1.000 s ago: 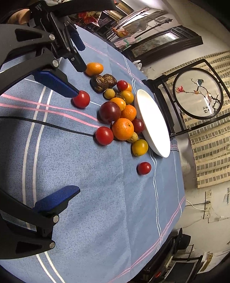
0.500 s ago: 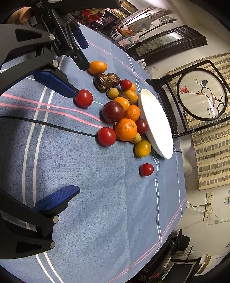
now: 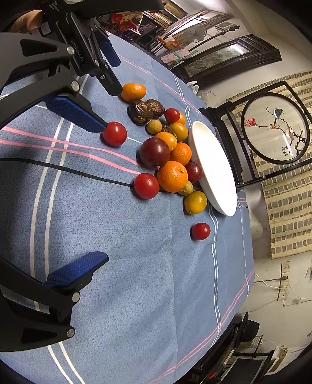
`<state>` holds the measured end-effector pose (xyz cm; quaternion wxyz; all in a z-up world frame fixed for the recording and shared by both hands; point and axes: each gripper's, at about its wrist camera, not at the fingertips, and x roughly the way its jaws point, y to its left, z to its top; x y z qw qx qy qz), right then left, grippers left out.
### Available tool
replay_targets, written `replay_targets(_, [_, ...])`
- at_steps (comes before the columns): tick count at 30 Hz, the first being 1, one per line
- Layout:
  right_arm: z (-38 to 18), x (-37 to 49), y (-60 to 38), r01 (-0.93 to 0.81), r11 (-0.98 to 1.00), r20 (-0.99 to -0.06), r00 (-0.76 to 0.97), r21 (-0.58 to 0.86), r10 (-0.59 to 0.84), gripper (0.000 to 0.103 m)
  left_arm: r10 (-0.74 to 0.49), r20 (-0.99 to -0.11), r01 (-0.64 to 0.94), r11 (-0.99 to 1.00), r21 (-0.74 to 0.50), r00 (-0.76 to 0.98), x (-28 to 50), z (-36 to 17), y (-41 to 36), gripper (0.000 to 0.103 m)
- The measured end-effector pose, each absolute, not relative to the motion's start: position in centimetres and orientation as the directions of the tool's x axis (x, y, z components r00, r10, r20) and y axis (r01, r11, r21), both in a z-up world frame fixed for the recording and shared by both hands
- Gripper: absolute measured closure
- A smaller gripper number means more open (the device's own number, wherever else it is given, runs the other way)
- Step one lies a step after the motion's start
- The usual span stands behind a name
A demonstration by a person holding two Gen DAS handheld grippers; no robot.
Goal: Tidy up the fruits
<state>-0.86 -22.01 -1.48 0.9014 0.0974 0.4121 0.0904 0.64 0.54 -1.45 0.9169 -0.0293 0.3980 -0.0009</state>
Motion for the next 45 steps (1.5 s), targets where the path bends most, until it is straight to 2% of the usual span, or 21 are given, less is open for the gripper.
replay_targets(20, [-1.6,-0.5,-21.6,-0.084,0.968,-0.754,0.613,0.236,0.237,0.003,-0.046,-0.737,-0.003,0.998,-0.065,0.675,0.8,-1.7,0.6,0.004])
replay_targets(21, [-1.7,-0.4,-21.4,-0.096,0.968,-0.764,0.597,0.233,0.243,0.003,-0.059,-0.736,0.006,0.997,-0.074,0.674,0.7,-1.6,0.7,0.004])
replay_targets(24, [-2.2,0.5,-20.6,-0.173,0.956,-0.816,0.499,0.237,0.293,0.003,-0.235,-0.763,0.104,0.971,-0.217,0.603,0.3,-2.1,1.7,0.004])
replay_targets(29, [-2.4,1.8,-19.2,-0.249,0.961,-0.863,0.454,0.117,0.223,0.003,-0.271,-0.794,0.099,0.960,-0.260,0.544,-0.3,-3.2,3.2,0.004])
replay_targets(33, [-2.3,2.0,-16.8,-0.351,0.932,-0.875,0.418,0.092,0.243,0.018,-0.211,-0.803,0.085,0.977,-0.197,0.557,-0.1,-3.0,3.8,0.004])
replay_targets(34, [-2.2,1.9,-16.3,-0.366,0.927,-0.877,0.414,0.085,0.244,0.019,-0.200,-0.804,0.082,0.979,-0.187,0.560,0.2,-2.8,4.0,0.004])
replay_targets(38, [-2.0,2.2,-13.9,-0.428,0.900,-0.877,0.399,0.079,0.267,0.035,-0.170,-0.794,0.064,0.984,-0.164,0.584,0.2,-2.1,5.2,0.004])
replay_targets(40, [-1.9,2.6,-13.3,-0.442,0.895,-0.881,0.399,0.059,0.254,0.039,-0.151,-0.790,0.058,0.988,-0.145,0.595,0.3,-1.9,5.6,0.004])
replay_targets(41, [-1.9,2.8,-13.0,-0.444,0.895,-0.881,0.402,0.049,0.248,0.044,-0.140,-0.789,0.056,0.990,-0.132,0.598,0.4,-1.8,5.6,0.004])
replay_targets(42, [-1.8,3.1,-12.6,-0.446,0.894,-0.880,0.408,0.040,0.242,0.055,-0.134,-0.788,0.056,0.991,-0.125,0.600,0.5,-1.8,5.7,0.004])
replay_targets(45, [-1.8,3.7,-12.0,-0.466,0.884,-0.876,0.411,0.035,0.251,0.067,-0.110,-0.794,0.055,0.994,-0.096,0.598,1.1,-1.8,5.4,0.004])
